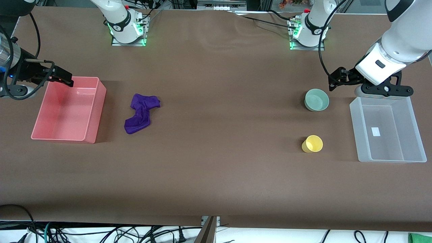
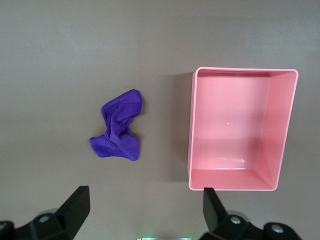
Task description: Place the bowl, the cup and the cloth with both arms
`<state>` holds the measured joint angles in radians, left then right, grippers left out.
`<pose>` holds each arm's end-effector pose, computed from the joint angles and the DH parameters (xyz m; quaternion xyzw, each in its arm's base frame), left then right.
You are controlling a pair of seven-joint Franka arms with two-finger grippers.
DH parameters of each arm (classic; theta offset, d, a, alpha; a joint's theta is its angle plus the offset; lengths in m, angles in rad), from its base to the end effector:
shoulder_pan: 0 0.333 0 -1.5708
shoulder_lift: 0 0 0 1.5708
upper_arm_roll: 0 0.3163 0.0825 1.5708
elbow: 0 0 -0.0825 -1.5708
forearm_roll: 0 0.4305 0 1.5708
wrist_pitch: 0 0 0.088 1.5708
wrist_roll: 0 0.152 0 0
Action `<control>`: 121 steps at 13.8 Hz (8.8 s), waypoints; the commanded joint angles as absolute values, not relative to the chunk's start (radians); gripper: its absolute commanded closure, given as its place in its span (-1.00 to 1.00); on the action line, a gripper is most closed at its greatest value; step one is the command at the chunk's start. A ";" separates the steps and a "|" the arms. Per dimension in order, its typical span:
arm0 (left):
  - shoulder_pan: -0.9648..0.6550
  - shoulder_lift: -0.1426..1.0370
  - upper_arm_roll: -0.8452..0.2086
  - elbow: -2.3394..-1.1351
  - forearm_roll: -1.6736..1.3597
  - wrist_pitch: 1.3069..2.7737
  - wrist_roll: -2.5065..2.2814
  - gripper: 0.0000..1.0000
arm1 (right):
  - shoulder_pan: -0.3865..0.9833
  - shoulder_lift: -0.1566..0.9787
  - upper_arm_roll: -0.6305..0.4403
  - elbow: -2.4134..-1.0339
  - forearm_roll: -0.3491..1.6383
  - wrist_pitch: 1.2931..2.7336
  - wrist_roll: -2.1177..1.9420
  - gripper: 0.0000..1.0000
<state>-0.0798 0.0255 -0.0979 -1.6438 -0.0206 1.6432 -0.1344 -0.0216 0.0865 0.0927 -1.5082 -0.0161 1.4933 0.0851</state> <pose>0.6010 -0.1104 0.5327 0.9996 -0.0208 -0.0146 0.0093 0.6127 0.0391 0.5533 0.9987 -0.0072 -0.0500 0.0080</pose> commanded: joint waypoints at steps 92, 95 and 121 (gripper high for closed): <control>0.357 0.474 -0.319 -1.574 0.251 1.757 0.432 1.00 | -0.054 0.144 0.094 -1.428 -0.084 1.442 -0.055 -1.00; 0.409 0.463 -0.321 -1.606 0.483 1.698 0.588 1.00 | -0.049 0.150 0.098 -1.413 -0.084 1.443 -0.052 -1.00; 0.273 0.192 -0.360 -1.591 0.094 1.666 0.126 -1.00 | -0.049 0.152 0.098 -1.413 -0.080 1.443 -0.044 -1.00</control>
